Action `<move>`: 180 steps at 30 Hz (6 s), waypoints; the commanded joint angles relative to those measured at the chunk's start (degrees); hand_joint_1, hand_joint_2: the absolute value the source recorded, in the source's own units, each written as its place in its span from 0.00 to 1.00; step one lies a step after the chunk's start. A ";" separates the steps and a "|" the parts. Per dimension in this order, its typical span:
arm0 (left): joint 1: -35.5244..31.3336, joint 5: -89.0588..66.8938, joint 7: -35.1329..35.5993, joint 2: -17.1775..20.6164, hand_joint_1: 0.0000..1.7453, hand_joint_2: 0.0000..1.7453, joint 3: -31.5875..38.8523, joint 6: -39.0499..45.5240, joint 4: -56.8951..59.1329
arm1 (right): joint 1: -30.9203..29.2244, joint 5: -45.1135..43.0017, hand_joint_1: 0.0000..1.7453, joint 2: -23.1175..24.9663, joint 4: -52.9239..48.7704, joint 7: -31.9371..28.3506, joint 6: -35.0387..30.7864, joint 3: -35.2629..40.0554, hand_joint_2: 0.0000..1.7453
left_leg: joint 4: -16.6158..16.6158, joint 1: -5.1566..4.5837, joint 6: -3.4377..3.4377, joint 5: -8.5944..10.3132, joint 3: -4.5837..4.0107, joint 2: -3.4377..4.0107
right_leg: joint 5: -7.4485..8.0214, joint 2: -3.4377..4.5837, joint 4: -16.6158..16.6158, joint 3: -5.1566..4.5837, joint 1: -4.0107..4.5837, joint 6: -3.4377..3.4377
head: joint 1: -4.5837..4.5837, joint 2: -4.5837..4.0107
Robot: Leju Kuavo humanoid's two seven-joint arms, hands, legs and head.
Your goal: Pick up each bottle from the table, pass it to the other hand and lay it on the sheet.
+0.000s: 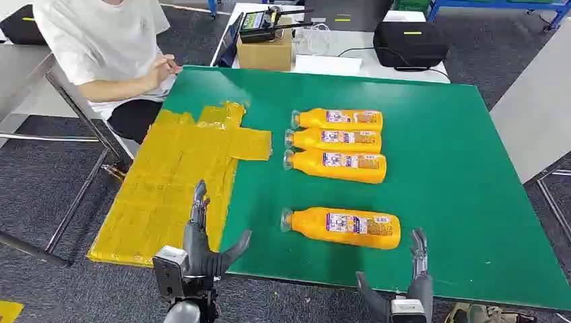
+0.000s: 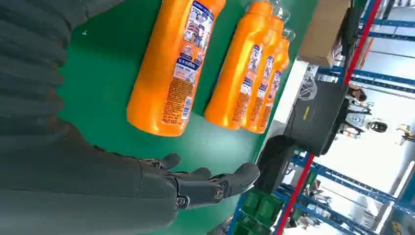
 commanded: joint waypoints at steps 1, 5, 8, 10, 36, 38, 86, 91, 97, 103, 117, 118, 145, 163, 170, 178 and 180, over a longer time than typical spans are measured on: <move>-1.12 0.39 0.45 2.23 0.00 1.00 -1.52 -0.17 1.02 | -1.60 3.51 0.00 -2.94 1.86 0.39 -0.62 1.78 1.00 | -0.14 0.02 0.17 -0.03 0.19 -0.03 | -0.01 0.01 -0.16 0.18 0.08 -0.25 | 0.00 0.00; -2.13 0.65 0.31 2.41 0.00 1.00 -2.00 -1.36 2.15 | -5.06 6.94 0.00 -5.66 4.92 2.14 -1.07 3.52 1.00 | -0.18 0.05 0.19 0.00 0.22 0.04 | 0.05 0.07 -0.22 0.21 0.11 -0.28 | 0.00 0.00; -2.90 0.58 0.15 2.43 0.00 1.00 -2.35 -1.96 2.54 | -8.01 9.20 0.00 -7.32 8.69 3.69 0.12 5.17 1.00 | -0.20 0.05 0.18 0.02 0.23 0.10 | 0.10 0.14 -0.25 0.21 0.11 -0.26 | 0.00 0.00; -3.36 0.61 0.05 2.49 0.00 1.00 -2.58 -2.63 2.64 | -9.93 11.87 0.00 -8.79 10.74 5.08 0.78 6.85 1.00 | -0.22 0.06 0.18 0.03 0.25 0.06 | 0.10 0.09 -0.27 0.25 0.12 -0.27 | 0.00 0.00; -5.95 1.67 0.03 3.06 0.00 1.00 -3.68 -9.01 4.33 | -23.19 23.13 0.00 -13.40 20.98 10.42 6.46 16.24 1.00 | -0.12 0.02 0.15 0.02 0.20 0.08 | 0.07 0.12 -0.14 0.17 0.07 -0.23 | 0.00 0.00; -6.10 1.58 0.08 2.99 0.00 1.00 -3.74 -9.47 4.44 | -25.24 25.57 0.00 -13.25 22.63 12.82 7.24 17.45 1.00 | -0.08 0.00 0.10 0.01 0.16 0.10 | 0.06 0.12 -0.07 0.11 0.03 -0.15 | 0.00 0.00; -2.31 0.59 1.44 1.89 0.00 1.00 0.40 -8.43 2.30 | -27.69 55.98 0.00 -20.53 26.67 34.95 9.27 12.82 1.00 | -0.10 0.00 0.19 0.01 0.20 -0.11 | 0.01 -0.07 -0.15 0.25 0.05 -0.22 | 0.00 0.00; -2.28 0.48 1.71 2.36 0.00 1.00 0.08 -8.17 2.23 | -28.86 53.96 0.00 -19.53 29.94 31.96 8.68 12.20 1.00 | -0.13 0.02 0.21 0.01 0.26 -0.06 | 0.03 0.00 -0.18 0.28 0.08 -0.31 | 0.00 0.00; -2.28 0.47 1.71 2.50 0.00 1.00 -0.11 -8.01 2.23 | -29.61 54.26 0.00 -18.29 31.94 31.94 7.90 12.75 1.00 | -0.07 0.01 0.12 0.02 0.18 0.01 | 0.05 0.04 -0.10 0.15 0.05 -0.18 | 0.00 0.00; -3.21 0.54 1.99 2.38 0.00 1.00 -0.10 -7.86 3.63 | -33.82 52.25 0.95 -19.33 36.72 29.46 13.75 16.07 1.00 | -0.06 0.00 0.11 0.01 0.23 0.05 | 0.04 0.07 -0.09 0.20 0.03 -0.15 | 0.00 0.00; -6.27 1.54 1.81 1.63 0.00 1.00 0.09 -8.69 7.38 | -40.26 49.73 1.00 -22.71 50.04 33.67 21.60 21.44 1.00 | -0.05 -0.01 0.12 0.05 0.63 0.09 | 0.06 0.04 -0.11 0.53 0.03 -0.12 | 0.00 0.00; -6.37 1.54 1.81 1.60 0.00 1.00 0.14 -8.70 7.45 | -40.30 49.54 1.00 -22.98 50.10 33.59 21.53 21.35 1.00 | -0.09 0.01 0.18 0.12 0.62 -0.01 | 0.12 -0.04 -0.20 0.56 0.07 -0.20 | 0.02 0.00; -2.86 4.36 10.21 4.74 0.00 1.00 -7.79 -19.89 1.55 | -23.24 -9.71 1.00 -0.89 7.22 7.70 7.15 8.20 1.00 | -0.12 0.00 0.25 0.02 0.36 -0.07 | 0.04 -0.02 -0.10 0.38 0.06 -0.28 | -0.02 0.00; -2.71 12.79 14.28 3.11 0.00 1.00 -6.87 -22.93 -8.30 | -33.49 0.47 1.00 -2.17 33.32 7.40 11.24 26.67 1.00 | -0.11 -0.02 0.17 0.04 0.33 -0.02 | 0.07 -0.01 -0.10 0.36 0.01 -0.13 | 0.00 0.00; -2.17 11.52 11.15 3.80 0.00 1.00 -6.22 -15.66 -11.74 | -30.20 2.46 1.00 -4.51 28.19 7.37 10.41 28.26 1.00 | -0.09 -0.03 0.19 0.01 0.27 -0.05 | 0.04 -0.03 -0.10 0.29 0.01 -0.15 | 0.00 0.00; -2.60 13.19 11.94 3.83 0.00 1.00 -6.72 -17.20 -10.84 | -30.44 3.46 1.00 -4.74 28.32 6.80 10.18 29.15 1.00 | -0.08 -0.06 0.20 0.04 0.16 -0.09 | 0.06 -0.06 -0.08 0.18 -0.02 -0.14 | 0.00 0.00; -2.77 13.80 12.28 3.82 0.00 1.00 -6.85 -17.76 -10.58 | -30.54 4.60 1.00 -4.81 28.44 6.79 9.47 29.62 1.00 | -0.10 -0.07 0.20 0.04 0.19 -0.05 | 0.06 -0.02 -0.09 0.19 -0.03 -0.14 | 0.02 0.00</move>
